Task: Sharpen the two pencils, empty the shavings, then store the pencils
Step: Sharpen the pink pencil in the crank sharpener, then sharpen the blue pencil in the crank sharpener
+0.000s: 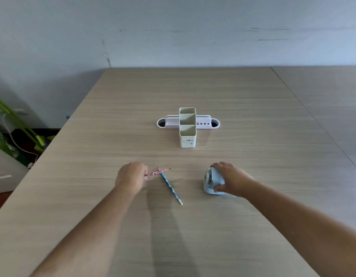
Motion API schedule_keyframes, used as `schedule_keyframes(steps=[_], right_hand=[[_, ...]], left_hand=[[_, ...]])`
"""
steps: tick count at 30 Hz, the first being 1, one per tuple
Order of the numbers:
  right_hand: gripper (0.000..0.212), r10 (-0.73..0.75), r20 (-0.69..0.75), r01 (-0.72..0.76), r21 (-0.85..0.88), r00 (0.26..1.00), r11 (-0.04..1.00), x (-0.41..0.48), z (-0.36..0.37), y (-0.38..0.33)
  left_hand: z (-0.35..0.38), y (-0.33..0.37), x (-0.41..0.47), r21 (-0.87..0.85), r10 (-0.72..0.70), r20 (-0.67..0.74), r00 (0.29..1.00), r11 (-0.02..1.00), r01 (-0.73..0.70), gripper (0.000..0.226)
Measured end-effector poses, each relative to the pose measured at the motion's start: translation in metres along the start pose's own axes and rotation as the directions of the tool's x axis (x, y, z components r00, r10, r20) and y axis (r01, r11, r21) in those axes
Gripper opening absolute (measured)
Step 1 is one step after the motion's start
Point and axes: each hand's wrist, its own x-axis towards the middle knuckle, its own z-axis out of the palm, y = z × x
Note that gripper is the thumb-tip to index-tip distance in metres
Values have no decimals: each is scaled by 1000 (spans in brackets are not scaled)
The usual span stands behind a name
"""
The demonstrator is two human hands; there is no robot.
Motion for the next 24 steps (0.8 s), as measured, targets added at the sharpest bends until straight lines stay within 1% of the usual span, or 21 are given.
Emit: schedule_keyframes(steps=[2,5,8,10,12,19,20,23,24], right_hand=[[76,-11,13,11,4,1000,1000,0,2,-4],[76,-30,19,30,15,999,999,4,5,-14],[75,-35,16,34,23,999,999,8,5,-19],[75,-29,18,28,24,999,999,9,5,-20],[75,-26,18,26,26,999,999,9,5,-20],[76,-38,11,37,12,999,999,10,6,-19],[76,-39,8,39,11,999,999,10,7,-19],[76,-45,-1,45,3,999,999,10,6,-19],[76,-45,-1,45,5,999,999,10,6,-19]], left_hand=[[2,3,-5,-146,-73,20,997,986,75,10],[12,18,-9,-343,-142,92,986,925,165,12],[24,19,-12,-450,-231,184,955,844,291,20],[32,16,-14,-473,-273,242,931,805,359,27],[39,16,-17,-482,-297,270,916,782,395,26],[51,19,-17,-467,-306,270,913,788,402,34],[51,20,-17,-461,-311,256,915,793,398,34],[46,30,-14,-454,-321,133,938,821,346,30],[44,36,-13,-451,-316,112,942,829,331,28]])
